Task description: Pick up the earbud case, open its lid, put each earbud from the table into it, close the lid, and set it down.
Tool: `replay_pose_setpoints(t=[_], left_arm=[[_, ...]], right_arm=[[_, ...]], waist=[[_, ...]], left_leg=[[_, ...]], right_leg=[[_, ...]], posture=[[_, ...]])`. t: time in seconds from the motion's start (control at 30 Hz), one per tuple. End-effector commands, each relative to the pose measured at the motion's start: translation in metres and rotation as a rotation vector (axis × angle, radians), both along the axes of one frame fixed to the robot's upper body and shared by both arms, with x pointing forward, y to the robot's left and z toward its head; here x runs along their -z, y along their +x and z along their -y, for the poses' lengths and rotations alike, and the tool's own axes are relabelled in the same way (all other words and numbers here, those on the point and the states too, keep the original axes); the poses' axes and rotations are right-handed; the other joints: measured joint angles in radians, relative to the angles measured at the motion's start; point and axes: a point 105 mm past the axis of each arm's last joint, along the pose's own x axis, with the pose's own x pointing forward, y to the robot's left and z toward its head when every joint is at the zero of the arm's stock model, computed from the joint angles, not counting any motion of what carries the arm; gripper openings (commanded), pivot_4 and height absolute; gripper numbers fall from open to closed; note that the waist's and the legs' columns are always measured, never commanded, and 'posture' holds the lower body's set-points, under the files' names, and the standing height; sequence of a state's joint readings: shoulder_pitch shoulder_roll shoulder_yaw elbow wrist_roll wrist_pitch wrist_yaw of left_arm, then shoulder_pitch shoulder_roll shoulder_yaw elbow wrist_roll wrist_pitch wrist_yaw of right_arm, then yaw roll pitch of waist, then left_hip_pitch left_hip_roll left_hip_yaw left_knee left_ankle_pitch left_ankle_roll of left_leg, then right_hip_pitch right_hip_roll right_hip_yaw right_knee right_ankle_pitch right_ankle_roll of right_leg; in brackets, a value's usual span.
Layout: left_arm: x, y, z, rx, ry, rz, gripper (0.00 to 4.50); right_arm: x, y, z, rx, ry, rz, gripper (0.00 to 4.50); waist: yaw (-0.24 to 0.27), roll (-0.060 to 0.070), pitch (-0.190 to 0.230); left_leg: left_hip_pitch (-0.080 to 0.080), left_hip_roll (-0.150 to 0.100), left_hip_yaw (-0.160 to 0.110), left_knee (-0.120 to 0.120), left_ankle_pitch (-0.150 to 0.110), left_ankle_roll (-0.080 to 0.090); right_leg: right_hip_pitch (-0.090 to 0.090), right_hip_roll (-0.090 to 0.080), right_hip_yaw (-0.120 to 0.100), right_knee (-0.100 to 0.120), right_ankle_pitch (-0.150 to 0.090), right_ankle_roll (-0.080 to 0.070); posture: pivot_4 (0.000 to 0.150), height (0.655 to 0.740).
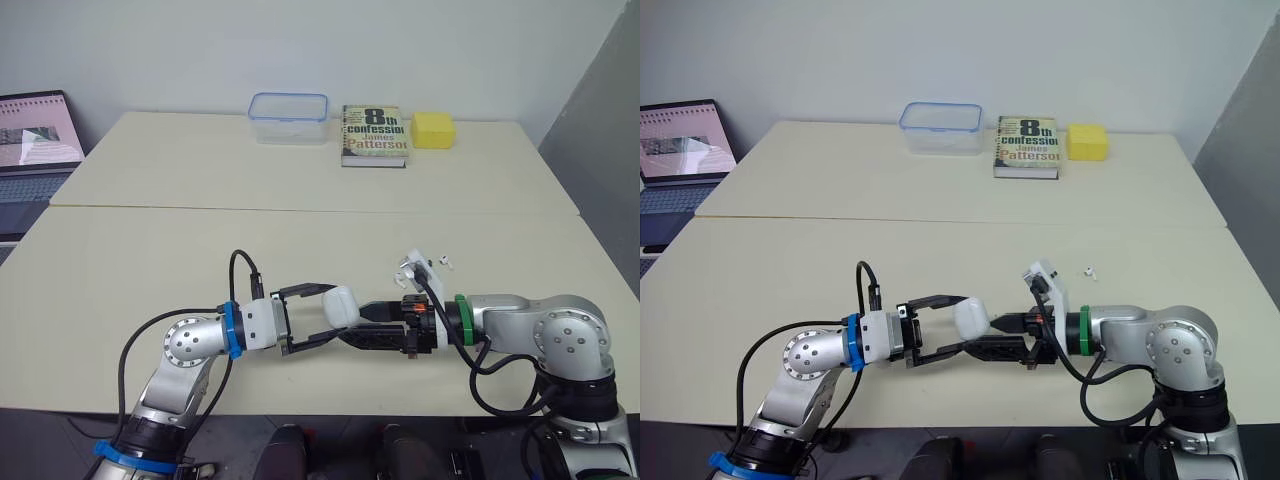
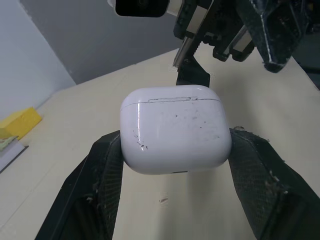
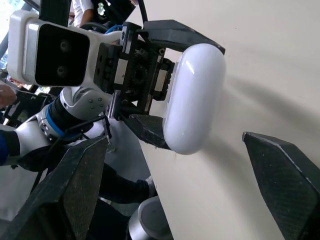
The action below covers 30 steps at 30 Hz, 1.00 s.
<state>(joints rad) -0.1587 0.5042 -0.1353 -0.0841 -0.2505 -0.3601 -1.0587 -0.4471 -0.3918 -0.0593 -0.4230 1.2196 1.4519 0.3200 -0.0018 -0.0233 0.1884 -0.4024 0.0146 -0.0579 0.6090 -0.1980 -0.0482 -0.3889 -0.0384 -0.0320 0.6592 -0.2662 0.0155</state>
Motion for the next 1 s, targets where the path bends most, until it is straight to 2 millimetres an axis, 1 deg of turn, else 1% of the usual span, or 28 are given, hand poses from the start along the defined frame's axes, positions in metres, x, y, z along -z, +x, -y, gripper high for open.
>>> replay_pose_setpoints(t=[0.03,0.27,0.3,0.37,0.4,0.47,0.6,0.63,0.67,0.93,1.0], left_arm=[[-0.0069,-0.0039,0.0050,0.025,-0.015,0.047,2.75],[-0.0070,-0.0048,0.0050,0.023,-0.021,0.057,2.75],[-0.0072,-0.0046,0.0049,0.021,-0.022,0.060,2.75],[-0.0077,-0.0040,0.0045,0.015,-0.025,0.063,2.75],[-0.0078,-0.0043,0.0047,0.017,-0.023,0.067,2.75],[-0.0080,-0.0036,0.0041,0.007,-0.030,0.064,2.75],[-0.0072,-0.0041,0.0046,0.009,-0.030,0.066,2.75],[-0.0071,-0.0046,0.0048,0.011,-0.031,0.066,2.75],[-0.0071,-0.0049,0.0051,0.012,-0.033,0.067,2.75],[-0.0063,-0.0052,0.0044,0.012,-0.040,0.078,2.75],[-0.0076,-0.0057,0.0027,0.020,-0.058,0.047,2.75]], right_arm=[[-0.0064,-0.0003,-0.0051,-0.007,0.034,0.005,4.50],[-0.0044,0.0028,-0.0108,-0.002,0.052,-0.022,4.50],[-0.0038,0.0031,-0.0109,-0.001,0.049,-0.023,4.32],[-0.0027,0.0035,-0.0112,0.001,0.045,-0.025,3.91],[-0.0025,0.0037,-0.0113,0.001,0.043,-0.024,3.49],[-0.0022,0.0038,-0.0117,0.001,0.042,-0.025,2.85],[-0.0028,0.0046,-0.0127,0.000,0.047,-0.025,1.33],[-0.0033,0.0047,-0.0130,0.000,0.051,-0.026,0.98],[-0.0036,0.0049,-0.0133,0.000,0.053,-0.026,0.74],[-0.0057,0.0061,-0.0136,-0.004,0.064,-0.030,0.75],[-0.0064,0.0064,-0.0133,-0.006,0.065,-0.031,0.75]], waist=[[0.000,0.000,0.000],[0.000,0.000,0.000],[0.000,0.000,0.000],[0.000,0.000,0.000],[0.000,0.000,0.000],[0.000,0.000,0.000],[0.000,0.000,0.000],[0.000,0.000,0.000],[0.000,0.000,0.000],[0.000,0.000,0.000],[0.000,0.000,0.000]], left_leg=[[0.000,0.000,0.000,0.000,0.000,0.000],[0.000,0.000,0.000,0.000,0.000,0.000],[0.000,0.000,0.000,0.000,0.000,0.000],[0.000,0.000,0.000,0.000,0.000,0.000],[0.000,0.000,0.000,0.000,0.000,0.000],[0.000,0.001,0.000,0.000,0.000,0.000],[0.000,0.001,0.000,0.000,0.000,0.000],[0.000,0.001,0.000,0.000,0.000,0.000],[0.000,0.001,0.000,0.000,0.000,0.000],[0.000,0.001,0.000,0.000,0.000,0.000],[0.000,0.001,0.000,0.000,0.000,0.000]], right_leg=[[0.000,0.000,0.000,0.000,0.000,0.000],[0.000,0.001,0.000,0.000,0.000,0.000],[0.000,0.001,0.000,0.000,0.000,0.000],[0.000,0.001,0.000,0.000,0.000,0.000],[0.000,0.001,0.000,0.000,0.000,0.000],[0.000,0.001,0.000,0.000,0.000,0.000],[0.000,0.001,0.000,0.000,0.000,0.000],[0.000,0.001,0.000,0.000,0.000,0.000],[0.000,0.001,0.000,0.000,0.000,0.000],[0.000,0.001,0.000,0.000,0.000,0.000],[0.000,0.001,0.000,0.000,0.000,0.000]], posture=[[0.150,0.7400],[0.150,0.7400],[0.150,0.7400],[0.150,0.7400],[0.150,0.7400],[0.150,0.7400],[0.150,0.7400],[0.150,0.7400],[0.150,0.7400],[0.150,0.7400],[0.150,0.7400]])
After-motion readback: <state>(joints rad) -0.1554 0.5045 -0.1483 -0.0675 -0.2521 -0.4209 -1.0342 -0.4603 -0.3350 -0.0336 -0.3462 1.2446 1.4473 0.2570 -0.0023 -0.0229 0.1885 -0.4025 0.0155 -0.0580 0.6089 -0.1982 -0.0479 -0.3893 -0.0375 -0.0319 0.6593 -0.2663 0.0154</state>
